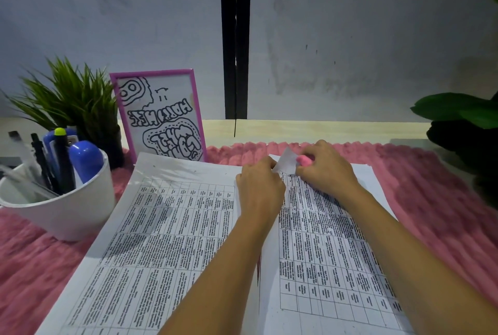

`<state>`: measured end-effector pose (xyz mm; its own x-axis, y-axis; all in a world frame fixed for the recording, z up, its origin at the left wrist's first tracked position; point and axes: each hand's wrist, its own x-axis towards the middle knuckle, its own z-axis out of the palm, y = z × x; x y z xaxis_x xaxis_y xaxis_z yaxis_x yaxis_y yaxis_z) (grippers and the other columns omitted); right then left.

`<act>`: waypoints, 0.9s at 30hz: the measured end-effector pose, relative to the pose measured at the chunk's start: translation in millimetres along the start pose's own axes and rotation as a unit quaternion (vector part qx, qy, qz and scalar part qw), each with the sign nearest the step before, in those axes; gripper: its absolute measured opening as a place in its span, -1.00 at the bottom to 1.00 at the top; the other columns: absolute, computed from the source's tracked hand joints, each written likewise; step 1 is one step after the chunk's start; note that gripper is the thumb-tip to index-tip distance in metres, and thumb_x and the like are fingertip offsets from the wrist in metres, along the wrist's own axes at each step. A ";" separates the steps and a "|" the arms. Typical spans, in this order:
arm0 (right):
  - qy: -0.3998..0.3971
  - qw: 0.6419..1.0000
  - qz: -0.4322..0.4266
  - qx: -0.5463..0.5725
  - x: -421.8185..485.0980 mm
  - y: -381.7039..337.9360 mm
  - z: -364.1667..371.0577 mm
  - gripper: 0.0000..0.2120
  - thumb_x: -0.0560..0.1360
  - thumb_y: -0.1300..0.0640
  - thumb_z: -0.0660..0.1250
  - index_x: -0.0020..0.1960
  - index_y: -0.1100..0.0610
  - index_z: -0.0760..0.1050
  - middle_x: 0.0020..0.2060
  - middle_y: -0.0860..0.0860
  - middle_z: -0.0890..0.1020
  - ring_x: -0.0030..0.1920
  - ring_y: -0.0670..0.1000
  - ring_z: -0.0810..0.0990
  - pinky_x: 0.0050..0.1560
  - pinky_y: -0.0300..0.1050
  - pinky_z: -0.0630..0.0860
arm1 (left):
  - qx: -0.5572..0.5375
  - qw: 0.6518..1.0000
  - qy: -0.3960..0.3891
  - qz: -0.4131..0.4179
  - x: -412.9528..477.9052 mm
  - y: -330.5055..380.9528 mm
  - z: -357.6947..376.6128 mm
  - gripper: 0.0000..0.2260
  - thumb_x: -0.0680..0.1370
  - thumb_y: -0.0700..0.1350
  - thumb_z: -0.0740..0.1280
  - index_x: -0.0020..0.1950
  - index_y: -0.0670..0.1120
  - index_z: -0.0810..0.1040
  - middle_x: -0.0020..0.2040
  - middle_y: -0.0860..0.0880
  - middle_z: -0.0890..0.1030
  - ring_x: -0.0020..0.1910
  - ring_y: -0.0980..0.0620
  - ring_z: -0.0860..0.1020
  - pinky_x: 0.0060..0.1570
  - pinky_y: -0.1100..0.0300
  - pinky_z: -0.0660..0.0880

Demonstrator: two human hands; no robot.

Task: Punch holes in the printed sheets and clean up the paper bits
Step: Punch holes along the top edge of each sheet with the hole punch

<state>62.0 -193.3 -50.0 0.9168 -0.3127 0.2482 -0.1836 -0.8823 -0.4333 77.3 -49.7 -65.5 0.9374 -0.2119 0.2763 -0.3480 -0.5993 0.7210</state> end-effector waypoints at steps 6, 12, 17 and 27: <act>-0.011 1.000 0.016 0.017 5.9 2.9 -0.1 -0.81 0.47 0.04 0.35 0.07 0.05 0.54 0.01 -0.02 0.45 -0.08 0.03 0.52 -0.21 -0.15 0.36 | -0.024 1.000 0.011 -0.016 1.6 0.8 -0.4 -0.80 0.51 -0.30 0.28 0.02 -0.07 0.61 -0.10 -0.04 0.65 -0.08 -0.09 0.55 0.04 -0.10 0.49; -0.022 0.998 0.009 0.052 5.9 2.1 -5.0 -0.91 0.42 0.11 0.41 -0.13 0.03 0.50 -0.12 -0.04 0.48 -0.10 0.03 0.51 -0.19 -0.12 0.41 | -0.042 0.999 0.012 -0.024 0.2 2.8 -3.5 -0.83 0.52 -0.27 0.29 0.05 -0.06 0.58 0.02 0.00 0.58 0.01 -0.04 0.51 0.14 0.03 0.38; -0.063 0.996 -0.001 0.067 1.8 -1.9 -7.6 -0.79 0.42 0.16 0.38 0.05 0.02 0.55 -0.16 -0.08 0.62 -0.20 0.09 0.62 -0.12 0.07 0.60 | -0.050 0.998 -0.005 -0.022 -0.2 4.7 -4.9 -0.84 0.53 -0.26 0.30 -0.03 -0.02 0.59 -0.11 0.02 0.65 -0.13 -0.04 0.56 0.09 0.05 0.36; -0.098 0.994 -0.011 0.054 12.7 -7.2 -7.4 -0.89 0.48 0.24 0.34 -0.20 0.23 0.58 -0.29 0.06 0.49 -0.31 0.01 0.43 -0.22 -0.03 0.49 | -0.046 0.998 0.006 -0.031 0.5 6.1 -8.5 -0.82 0.55 -0.28 0.28 0.03 -0.05 0.60 -0.06 -0.03 0.62 -0.08 -0.06 0.52 0.01 0.15 0.22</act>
<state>72.3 -193.5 -37.4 0.9733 -0.2109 0.0903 -0.1338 -0.8416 -0.5232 75.6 -46.9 -55.6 0.9574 -0.1672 0.2355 -0.2888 -0.5370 0.7926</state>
